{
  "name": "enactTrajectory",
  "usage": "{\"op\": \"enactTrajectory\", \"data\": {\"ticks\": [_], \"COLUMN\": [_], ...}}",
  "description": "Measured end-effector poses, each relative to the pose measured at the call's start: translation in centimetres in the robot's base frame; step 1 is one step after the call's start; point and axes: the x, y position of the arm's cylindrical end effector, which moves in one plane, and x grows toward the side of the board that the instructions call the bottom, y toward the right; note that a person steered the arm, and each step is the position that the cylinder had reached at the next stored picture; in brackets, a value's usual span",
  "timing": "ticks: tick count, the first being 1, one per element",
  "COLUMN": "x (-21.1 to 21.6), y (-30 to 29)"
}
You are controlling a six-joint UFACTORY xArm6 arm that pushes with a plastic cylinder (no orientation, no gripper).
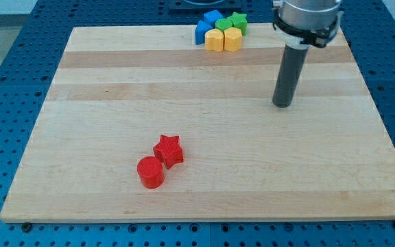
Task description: Move your arm to the left of the red circle
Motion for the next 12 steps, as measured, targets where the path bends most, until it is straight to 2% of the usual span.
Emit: {"op": "enactTrajectory", "data": {"ticks": [7,8,9,12], "x": [0.1,-0.9,-4.6,2.6], "y": [-1.9,-4.6,-7.6,-26.7]}}
